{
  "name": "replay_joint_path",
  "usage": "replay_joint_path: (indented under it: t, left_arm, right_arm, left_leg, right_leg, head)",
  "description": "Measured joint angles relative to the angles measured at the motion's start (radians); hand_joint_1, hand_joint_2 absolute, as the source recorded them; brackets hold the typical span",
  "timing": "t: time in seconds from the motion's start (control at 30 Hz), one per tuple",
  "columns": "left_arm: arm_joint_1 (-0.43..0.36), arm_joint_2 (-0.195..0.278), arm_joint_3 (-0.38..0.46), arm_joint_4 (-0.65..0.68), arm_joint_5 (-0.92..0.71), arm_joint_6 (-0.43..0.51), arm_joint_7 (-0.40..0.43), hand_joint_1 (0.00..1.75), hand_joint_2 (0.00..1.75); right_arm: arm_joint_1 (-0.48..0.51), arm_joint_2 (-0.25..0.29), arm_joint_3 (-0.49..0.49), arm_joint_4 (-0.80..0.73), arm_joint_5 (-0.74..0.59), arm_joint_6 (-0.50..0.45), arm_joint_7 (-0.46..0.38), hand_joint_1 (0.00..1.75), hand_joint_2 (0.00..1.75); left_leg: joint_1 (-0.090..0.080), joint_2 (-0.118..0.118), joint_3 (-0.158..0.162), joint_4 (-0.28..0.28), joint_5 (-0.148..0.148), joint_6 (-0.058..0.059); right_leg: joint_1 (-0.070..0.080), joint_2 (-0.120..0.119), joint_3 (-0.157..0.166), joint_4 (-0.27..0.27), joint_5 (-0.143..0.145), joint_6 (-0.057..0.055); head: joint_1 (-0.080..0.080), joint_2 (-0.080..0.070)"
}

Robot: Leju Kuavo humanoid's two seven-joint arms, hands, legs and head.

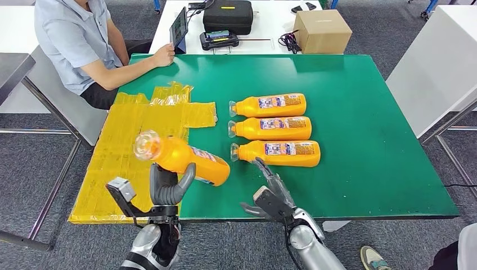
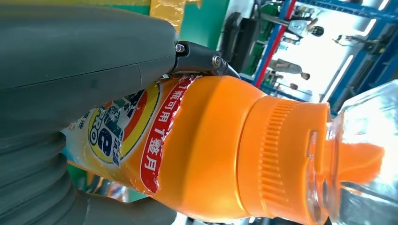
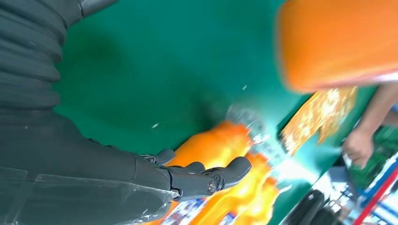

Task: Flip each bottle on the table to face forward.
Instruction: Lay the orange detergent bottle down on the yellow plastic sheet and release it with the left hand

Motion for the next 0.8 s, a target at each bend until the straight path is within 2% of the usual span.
replay_joint_path:
  t: [0.1,0.17,0.2,0.27,0.33,0.43,0.53,0.67,0.8]
  left_arm:
    - [0.008,0.003,0.011,-0.028,-0.019,0.029,-0.008,1.75,1.75]
    - [0.009,0.008,0.015,-0.036,-0.121,0.135,-0.035,1.75,1.75]
    - [0.009,0.012,0.019,-0.037,-0.21,0.215,-0.05,1.75,1.75]
    - [0.005,0.016,0.042,-0.032,-0.489,0.388,-0.077,1.75,1.75]
    - [-0.004,0.017,0.089,-0.018,-0.795,0.476,-0.081,1.75,1.75]
    - [-0.011,0.018,0.167,-0.004,-1.144,0.492,-0.027,1.75,1.75]
    - [-0.011,0.022,0.235,-0.003,-1.392,0.496,0.043,1.75,1.75]
    - [-0.018,0.033,0.277,0.005,-1.565,0.499,0.13,1.75,1.75]
    - [-0.057,0.059,0.267,0.078,-1.608,0.498,0.226,1.75,1.75]
  right_arm:
    - [0.002,0.003,-0.02,0.006,-0.004,-0.004,0.002,0.0,1.75]
    - [0.008,0.006,-0.037,0.008,-0.009,-0.008,0.002,0.0,1.75]
    - [0.013,0.007,-0.046,0.008,-0.011,-0.011,0.001,0.0,1.75]
    - [0.024,0.008,-0.066,0.007,-0.01,-0.015,-0.002,0.0,1.75]
    - [0.034,0.009,-0.088,0.005,-0.006,-0.016,-0.008,0.0,1.75]
    - [0.053,0.013,-0.12,-0.004,-0.002,-0.015,-0.016,0.0,1.75]
    - [0.074,0.018,-0.147,-0.018,0.001,-0.012,-0.023,0.0,1.75]
    - [0.089,0.026,-0.164,-0.03,0.004,-0.003,-0.032,0.0,1.75]
    - [0.094,0.031,-0.166,-0.043,0.003,0.008,-0.039,0.0,1.75]
  left_leg:
    - [0.0,0.0,0.0,0.0,0.0,0.0]
    - [0.0,0.0,0.0,0.0,0.0,0.0]
    - [0.0,0.0,0.0,0.0,0.0,0.0]
    - [0.0,0.0,0.0,0.0,0.0,0.0]
    - [0.0,0.0,0.0,0.0,0.0,0.0]
    - [0.0,0.001,0.0,0.0,0.0,0.0]
    - [0.0,0.001,0.0,0.0,0.0,0.0]
    - [0.0,0.001,0.0,0.0,0.0,0.0]
    - [0.0,0.0,0.0,0.0,0.0,0.0]
  right_leg:
    - [0.0,0.0,0.0,0.0,0.0,0.0]
    - [0.0,0.0,0.0,0.0,0.0,0.0]
    - [0.0,0.0,0.0,0.0,0.0,0.0]
    - [0.0,0.0,0.0,0.0,0.0,0.0]
    - [0.0,0.0,0.0,0.0,0.0,0.0]
    - [0.0,0.0,0.0,0.0,0.0,0.0]
    - [0.0,0.0,-0.001,0.0,0.0,0.0]
    - [0.0,0.0,-0.001,0.0,0.0,0.0]
    - [0.0,0.0,-0.001,0.0,0.0,0.0]
  head:
    - [0.0,0.0]
    - [0.0,0.0]
    - [0.0,0.0]
    - [0.0,0.0]
    - [0.0,0.0]
    - [0.0,0.0]
    - [0.0,0.0]
    - [0.0,0.0]
    - [0.0,0.0]
